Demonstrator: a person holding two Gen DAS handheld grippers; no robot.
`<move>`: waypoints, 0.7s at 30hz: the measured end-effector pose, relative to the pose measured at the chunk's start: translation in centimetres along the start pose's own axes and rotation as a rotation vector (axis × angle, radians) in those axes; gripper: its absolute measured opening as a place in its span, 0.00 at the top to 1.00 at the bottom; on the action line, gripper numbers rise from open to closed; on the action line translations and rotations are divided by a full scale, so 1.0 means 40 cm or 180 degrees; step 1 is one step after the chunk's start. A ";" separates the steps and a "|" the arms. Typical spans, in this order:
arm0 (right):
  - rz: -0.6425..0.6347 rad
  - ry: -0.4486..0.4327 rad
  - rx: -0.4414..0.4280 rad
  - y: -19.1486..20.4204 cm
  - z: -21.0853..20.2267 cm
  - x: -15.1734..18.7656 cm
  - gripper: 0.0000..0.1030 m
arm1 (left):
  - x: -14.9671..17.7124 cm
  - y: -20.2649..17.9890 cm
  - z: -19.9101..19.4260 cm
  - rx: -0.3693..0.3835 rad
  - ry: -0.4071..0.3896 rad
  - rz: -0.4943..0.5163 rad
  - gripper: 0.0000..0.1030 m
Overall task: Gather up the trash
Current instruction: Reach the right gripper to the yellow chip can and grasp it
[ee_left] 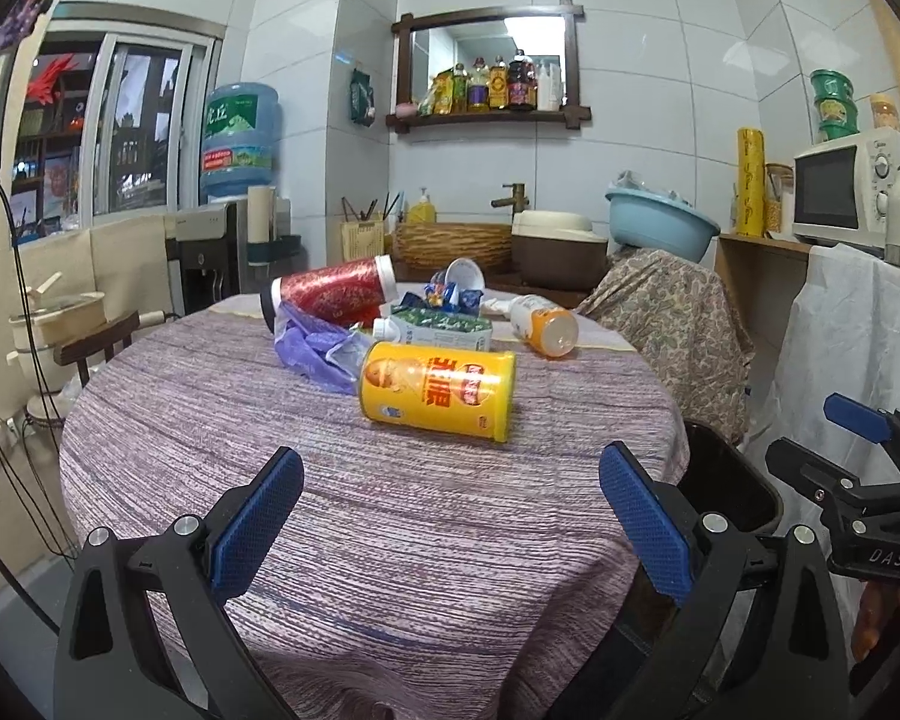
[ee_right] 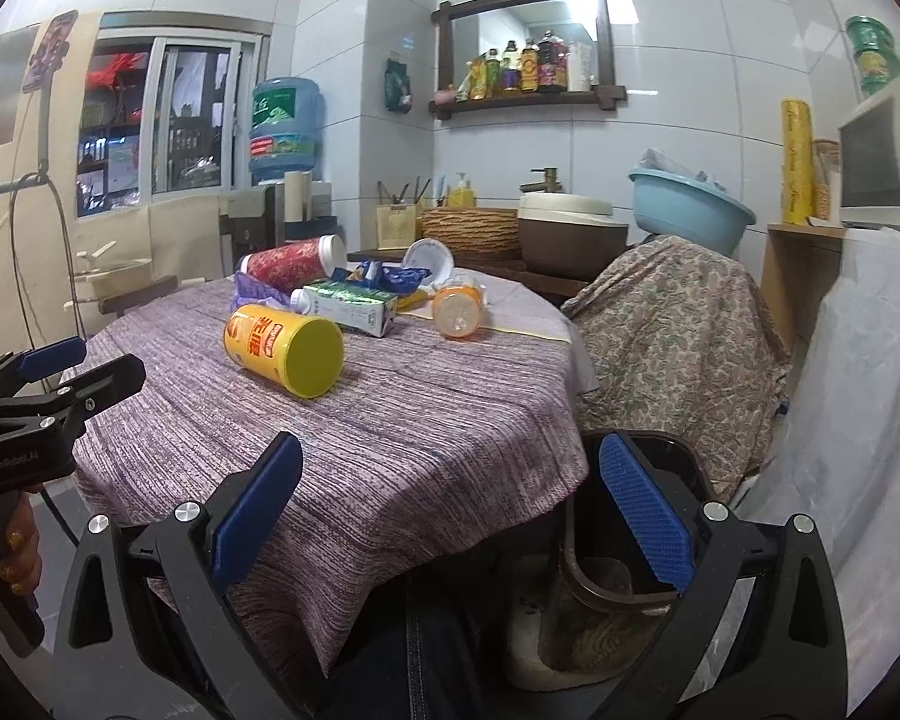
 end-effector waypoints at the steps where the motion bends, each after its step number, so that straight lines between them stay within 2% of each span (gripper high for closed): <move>1: -0.0015 0.0050 -0.0050 0.006 0.013 -0.002 0.05 | 0.000 0.008 0.006 -0.0019 0.0019 -0.0016 0.05; 6: -0.0177 0.0289 -0.0270 0.048 0.085 -0.002 0.05 | 0.003 0.052 0.043 -0.0124 0.0197 0.0020 0.05; 10: -0.0385 0.0463 -0.0459 0.088 0.134 -0.017 0.05 | 0.001 0.100 0.086 -0.0115 0.0418 -0.0087 0.05; 14: -0.0531 0.0700 -0.0767 0.124 0.201 -0.048 0.05 | -0.015 0.142 0.105 -0.0184 0.0452 -0.0087 0.05; 17: -0.0740 0.0920 -0.0967 0.170 0.262 -0.078 0.05 | -0.020 0.179 0.118 -0.0261 0.0518 -0.0118 0.05; 21: -0.1381 0.1030 -0.1123 0.267 0.332 -0.137 0.05 | -0.007 0.229 0.123 -0.0310 0.0641 -0.0258 0.05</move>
Point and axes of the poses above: each gripper's, at about its wrist camera, not at the fingertips, and z roughly the way its jaws point, y to its left, x to its underside, the point moved 2 cm from there along z, roughly the way its jaws point, and after that the axes turned 10 degrees about z, right-handed, at the moved point
